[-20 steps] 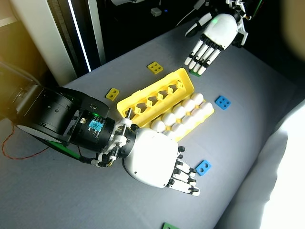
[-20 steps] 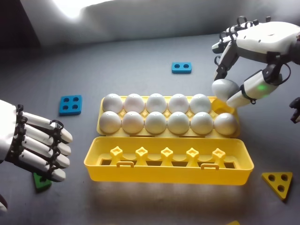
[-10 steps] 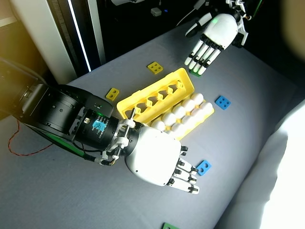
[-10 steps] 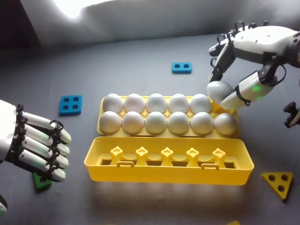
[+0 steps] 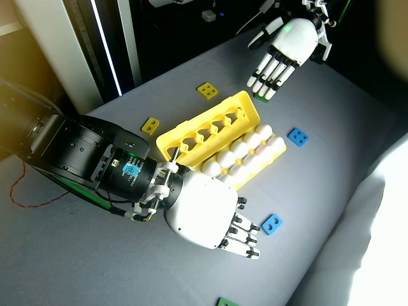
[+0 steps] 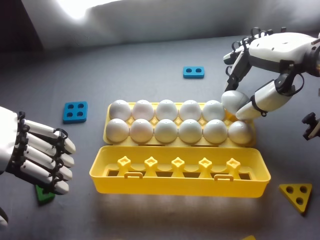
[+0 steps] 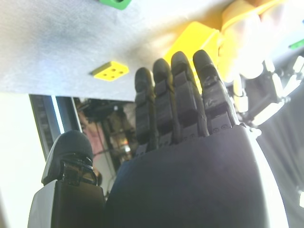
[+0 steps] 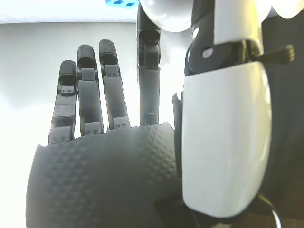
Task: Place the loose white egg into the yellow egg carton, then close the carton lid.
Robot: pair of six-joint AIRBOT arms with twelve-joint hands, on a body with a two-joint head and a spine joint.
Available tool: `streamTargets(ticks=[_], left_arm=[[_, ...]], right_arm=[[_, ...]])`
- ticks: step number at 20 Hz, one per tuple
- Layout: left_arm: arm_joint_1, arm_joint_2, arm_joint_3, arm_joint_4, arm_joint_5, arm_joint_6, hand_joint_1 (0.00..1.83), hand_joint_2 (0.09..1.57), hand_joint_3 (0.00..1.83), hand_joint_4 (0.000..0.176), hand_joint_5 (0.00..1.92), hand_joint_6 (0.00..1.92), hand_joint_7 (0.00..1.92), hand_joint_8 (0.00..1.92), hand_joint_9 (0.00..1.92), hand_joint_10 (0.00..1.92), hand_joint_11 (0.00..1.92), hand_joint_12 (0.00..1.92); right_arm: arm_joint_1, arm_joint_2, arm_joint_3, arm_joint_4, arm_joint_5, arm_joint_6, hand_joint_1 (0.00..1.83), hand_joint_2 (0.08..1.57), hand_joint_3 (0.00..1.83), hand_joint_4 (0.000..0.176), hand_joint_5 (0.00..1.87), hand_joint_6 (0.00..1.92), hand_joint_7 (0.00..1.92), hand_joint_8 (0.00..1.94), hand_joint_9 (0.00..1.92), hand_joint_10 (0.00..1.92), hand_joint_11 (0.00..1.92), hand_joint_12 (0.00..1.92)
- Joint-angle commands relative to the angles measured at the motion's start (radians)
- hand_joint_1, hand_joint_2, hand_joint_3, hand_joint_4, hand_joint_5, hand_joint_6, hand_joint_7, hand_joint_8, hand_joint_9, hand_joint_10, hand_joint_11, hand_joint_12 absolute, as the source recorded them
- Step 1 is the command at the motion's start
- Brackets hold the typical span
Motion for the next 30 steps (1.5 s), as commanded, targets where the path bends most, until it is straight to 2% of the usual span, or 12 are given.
streamTargets(ticks=[1,2,4,6,7,10,15,16,18,24,28,30], left_arm=[[-0.005,0.012,0.001,-0.063,-0.055,-0.004,0.00,1.25,0.00,0.000,0.39,0.00,0.36,0.00,0.30,0.00,0.00,0.48],[-0.005,0.013,0.001,-0.063,-0.055,-0.004,0.00,1.25,0.00,0.000,0.38,0.00,0.34,0.00,0.27,0.00,0.00,0.44],[-0.005,0.013,0.001,-0.063,-0.055,-0.004,0.00,1.25,0.00,0.000,0.40,0.00,0.36,0.00,0.29,0.00,0.00,0.46],[-0.005,0.013,0.001,-0.063,-0.055,-0.004,0.00,1.25,0.00,0.000,0.41,0.00,0.37,0.00,0.30,0.00,0.00,0.50],[-0.005,0.013,0.000,-0.063,-0.055,-0.004,0.00,1.25,0.00,0.000,0.41,0.00,0.37,0.00,0.30,0.00,0.00,0.50],[-0.005,0.014,-0.001,-0.063,-0.055,-0.004,0.00,1.26,0.00,0.000,0.41,0.00,0.37,0.00,0.30,0.00,0.00,0.48],[-0.005,0.014,-0.002,-0.063,-0.054,-0.004,0.00,1.26,0.00,0.000,0.40,0.00,0.35,0.00,0.28,0.00,0.00,0.43],[-0.006,0.014,-0.002,-0.063,-0.054,-0.004,0.00,1.26,0.00,0.000,0.40,0.00,0.37,0.00,0.29,0.00,0.00,0.46],[-0.006,0.015,-0.002,-0.063,-0.054,-0.004,0.00,1.26,0.00,0.000,0.41,0.00,0.37,0.00,0.30,0.00,0.00,0.47],[-0.008,0.015,-0.003,-0.063,-0.054,-0.006,0.00,1.25,0.00,0.000,0.42,0.01,0.38,0.01,0.31,0.01,0.00,0.51],[-0.009,0.015,-0.004,-0.063,-0.054,-0.006,0.00,1.26,0.00,0.000,0.40,0.00,0.37,0.01,0.30,0.00,0.00,0.48],[-0.009,0.015,-0.005,-0.063,-0.054,-0.007,0.00,1.26,0.00,0.000,0.40,0.00,0.36,0.00,0.29,0.00,0.00,0.45]], right_arm=[[0.004,0.011,0.002,0.000,0.103,0.001,1.09,1.03,0.00,0.125,1.18,0.64,0.36,0.00,0.29,0.00,0.00,0.34],[0.004,0.011,0.002,0.000,0.103,0.000,1.08,1.02,0.00,0.165,1.18,0.63,0.38,0.00,0.31,0.00,0.00,0.46],[0.004,0.011,0.002,0.000,0.104,0.000,1.08,1.03,0.00,0.176,1.17,0.66,0.37,0.00,0.30,0.00,0.00,0.54],[0.004,0.011,0.002,0.000,0.104,0.000,1.07,1.03,0.00,0.176,1.17,0.66,0.39,0.01,0.32,0.01,0.00,0.49],[0.004,0.011,0.002,0.000,0.103,-0.001,1.09,1.03,0.00,0.140,1.18,0.64,0.39,0.00,0.32,0.01,0.00,0.48],[0.004,0.011,0.002,0.000,0.099,-0.002,1.08,1.02,0.00,0.171,1.18,0.64,0.40,0.00,0.33,0.00,0.00,0.44],[0.006,0.012,0.002,0.000,0.099,-0.011,1.07,1.03,0.00,0.176,1.16,0.67,0.37,0.00,0.29,0.00,0.00,0.30],[0.006,0.012,0.002,0.000,0.099,-0.011,1.00,0.94,0.00,0.113,1.03,0.27,0.38,0.00,0.29,0.00,0.00,0.34],[0.006,0.012,0.002,0.000,0.099,-0.012,0.94,0.90,0.00,0.109,1.02,0.03,0.40,0.00,0.32,0.00,0.00,0.44],[0.007,0.012,0.002,0.000,0.099,-0.020,0.85,0.88,0.00,0.155,0.89,0.00,0.37,0.00,0.31,0.00,0.00,0.38],[0.007,0.013,0.002,0.000,0.097,-0.021,0.81,0.88,0.00,0.165,0.78,0.00,0.34,0.00,0.29,0.00,0.00,0.48],[0.008,0.014,0.002,0.000,0.095,-0.024,0.81,0.87,0.00,0.155,0.73,0.00,0.32,0.00,0.27,0.00,0.00,0.44]])
